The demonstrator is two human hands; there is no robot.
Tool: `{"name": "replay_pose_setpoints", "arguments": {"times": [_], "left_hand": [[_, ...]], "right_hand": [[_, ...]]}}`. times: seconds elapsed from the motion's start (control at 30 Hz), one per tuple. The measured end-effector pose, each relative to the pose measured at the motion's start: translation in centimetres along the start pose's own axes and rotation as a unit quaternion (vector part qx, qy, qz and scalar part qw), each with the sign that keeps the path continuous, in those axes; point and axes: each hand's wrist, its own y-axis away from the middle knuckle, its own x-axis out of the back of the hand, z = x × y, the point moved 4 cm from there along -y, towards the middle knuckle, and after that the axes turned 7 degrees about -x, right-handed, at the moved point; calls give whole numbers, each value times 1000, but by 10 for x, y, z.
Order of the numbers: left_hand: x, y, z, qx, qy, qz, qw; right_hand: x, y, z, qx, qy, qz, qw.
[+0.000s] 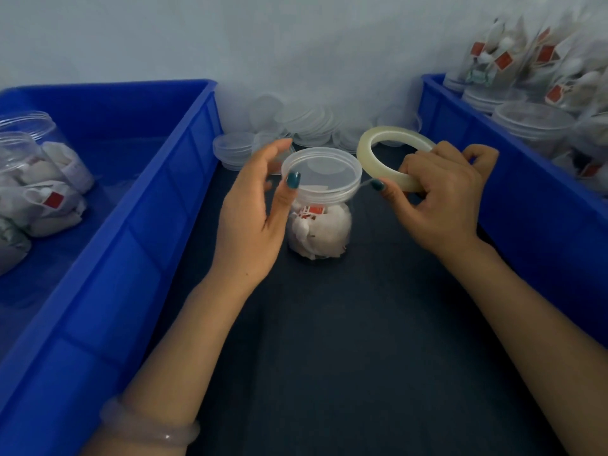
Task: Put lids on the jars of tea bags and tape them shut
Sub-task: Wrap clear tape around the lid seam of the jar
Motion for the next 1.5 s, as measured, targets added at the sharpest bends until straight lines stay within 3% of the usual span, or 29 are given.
{"name": "replay_pose_setpoints", "arguments": {"times": [0.07,0.2,0.33,0.43,0.83,1.13,1.5], "left_hand": [[-3,-7,16,-31,-101,-11,994],[-23,-29,48,-38,-312,-77,946],[-45,-40,46,24,-317,-129,939],[-46,-38,40,5,-357,-117,927],[-35,-43,30,-15,-243,-198,949],[-21,-42,33,-19,-155,-234,960],[-19,-50,28,-6,-179,-298,938]], "right_hand": [[-1,0,1,-3,-1,-4,1000],[-1,-1,-1,-7,-8,-5,1000],[-1,-2,0,-6,-15,-8,1000],[-2,-2,2,-8,-9,-24,1000],[6,-13,8,14,7,-68,998],[2,-12,3,-22,-12,-80,996],[3,-11,-7,-5,10,-41,999]]}}
